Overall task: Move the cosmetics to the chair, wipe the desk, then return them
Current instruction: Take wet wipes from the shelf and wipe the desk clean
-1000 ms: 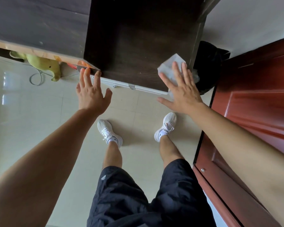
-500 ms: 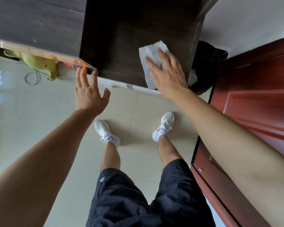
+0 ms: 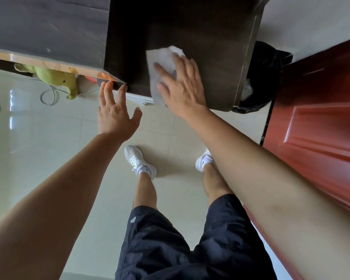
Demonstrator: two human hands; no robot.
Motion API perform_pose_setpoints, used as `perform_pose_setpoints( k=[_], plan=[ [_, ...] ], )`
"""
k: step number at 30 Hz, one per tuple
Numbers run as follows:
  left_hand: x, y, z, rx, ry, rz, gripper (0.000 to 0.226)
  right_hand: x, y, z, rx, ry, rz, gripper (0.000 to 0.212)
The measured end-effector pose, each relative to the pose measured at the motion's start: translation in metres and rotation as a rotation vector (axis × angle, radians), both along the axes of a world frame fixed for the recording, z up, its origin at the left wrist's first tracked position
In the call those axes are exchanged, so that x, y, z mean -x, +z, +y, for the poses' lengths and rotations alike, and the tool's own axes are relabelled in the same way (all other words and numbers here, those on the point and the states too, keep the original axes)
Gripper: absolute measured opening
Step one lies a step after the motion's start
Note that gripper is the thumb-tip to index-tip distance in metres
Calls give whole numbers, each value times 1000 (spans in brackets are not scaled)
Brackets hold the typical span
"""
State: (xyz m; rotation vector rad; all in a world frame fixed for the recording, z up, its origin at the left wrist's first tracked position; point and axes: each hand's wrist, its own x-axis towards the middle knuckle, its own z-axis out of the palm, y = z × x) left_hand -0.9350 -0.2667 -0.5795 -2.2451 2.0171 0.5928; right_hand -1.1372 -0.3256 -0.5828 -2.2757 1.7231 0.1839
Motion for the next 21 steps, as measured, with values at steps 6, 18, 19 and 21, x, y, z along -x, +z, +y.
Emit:
perform_pose_setpoints(
  k=[6,18,19,21],
  plan=[
    [0,-3,3,-7,-5,-20,71,137,-1,56,60,-351,81,52],
    [-4,4,1,-28,-51,-3,72,33,-5,20,13,-318,-90,56],
    [-4,5,1,-31,-52,-2,72,18,-5,14,-10,-278,-112,56],
    [-4,7,1,-34,-49,3,72,-7,-6,7,-41,-196,-99,57]
  ],
)
